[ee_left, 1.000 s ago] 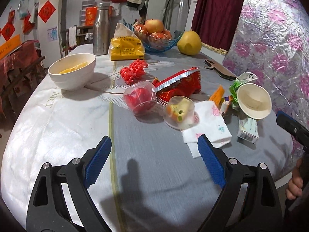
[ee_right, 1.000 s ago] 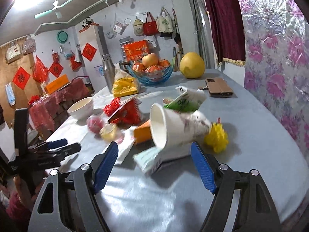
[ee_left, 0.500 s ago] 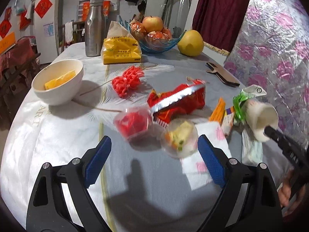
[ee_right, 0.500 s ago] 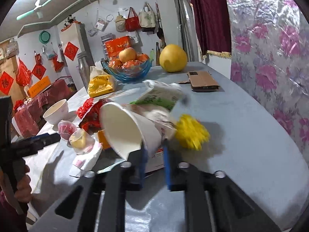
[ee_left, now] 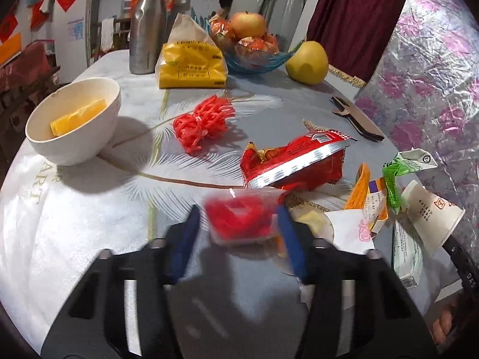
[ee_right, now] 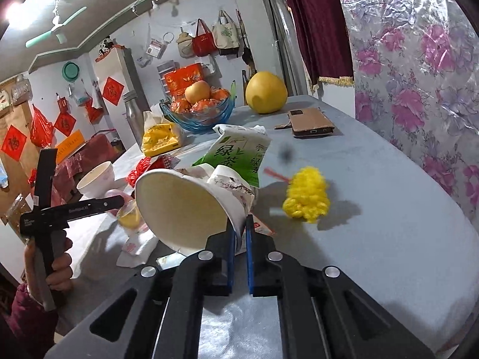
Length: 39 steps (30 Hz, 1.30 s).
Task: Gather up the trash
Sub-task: 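Lift the paper cup with the right gripper while the left gripper grasps the red plastic cup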
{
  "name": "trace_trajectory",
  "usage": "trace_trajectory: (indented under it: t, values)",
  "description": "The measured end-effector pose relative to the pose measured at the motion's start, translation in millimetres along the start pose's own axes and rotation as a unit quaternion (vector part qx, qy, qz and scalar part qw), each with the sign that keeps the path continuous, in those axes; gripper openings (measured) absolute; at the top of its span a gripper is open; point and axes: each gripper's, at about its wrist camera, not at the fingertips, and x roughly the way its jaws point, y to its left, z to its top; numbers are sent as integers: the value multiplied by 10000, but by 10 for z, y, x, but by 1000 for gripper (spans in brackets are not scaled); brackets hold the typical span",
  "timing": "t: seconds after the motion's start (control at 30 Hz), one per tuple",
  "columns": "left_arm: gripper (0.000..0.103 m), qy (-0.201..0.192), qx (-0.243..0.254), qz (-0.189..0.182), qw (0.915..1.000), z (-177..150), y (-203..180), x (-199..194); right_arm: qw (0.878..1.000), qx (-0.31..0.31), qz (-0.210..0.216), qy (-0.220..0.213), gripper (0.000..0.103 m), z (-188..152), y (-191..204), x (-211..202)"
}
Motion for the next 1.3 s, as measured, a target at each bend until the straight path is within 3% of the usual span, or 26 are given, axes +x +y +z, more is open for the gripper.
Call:
trace_trajectory:
  t: [0.27, 0.5, 0.53, 0.6, 0.63, 0.67, 0.77, 0.87, 1.1, 1.13, 1.17, 1.23, 1.3]
  values:
    - [49, -325, 187, -30, 9993, -183, -59, -302, 9999, -79, 92, -27, 7, -72, 65, -142]
    - [49, -359, 220, -55, 9991, -370, -28, -502, 9999, -122, -6, 81, 11, -176, 74, -166]
    - [50, -355, 228, -40, 9991, -379, -30, -504, 9999, -104, 33, 72, 18, -176, 79, -172]
    - [50, -337, 217, -29, 9992, -384, -37, -497, 9998, -44, 175, -10, 48, -157, 92, -214]
    - [50, -339, 213, -27, 9992, -375, -44, -490, 9997, -24, 242, -92, 72, -146, 109, -243]
    - [50, -334, 223, -32, 9992, -369, -53, -486, 9995, -24, 266, -165, 85, -134, 127, -262]
    - [50, -294, 208, -58, 9993, -354, -61, -449, 9989, -305, 278, -202, 95, -64, 298, -208]
    - [51, -274, 185, -37, 9994, -348, -53, -429, 9978, -611, 250, -99, 96, -53, 465, -56]
    - [66, -294, 86, -125, 9995, -359, -10, -441, 9947, -973, -318, 54, 97, -60, 661, 258]
    - [70, -282, 119, -111, 9995, -361, -24, -436, 9948, -948, -368, 60, 96, -57, 651, 272]
    - [73, -280, 146, -93, 9995, -363, -36, -437, 9952, -905, -357, 72, 80, -55, 625, 276]
    - [86, -307, 208, 10, 9993, -355, -62, -436, 9962, -830, -260, 26, 77, -38, 575, 250]
    - [91, -320, 229, 153, 9991, -331, -76, -417, 9970, -748, -192, -78, 74, -34, 542, 168]
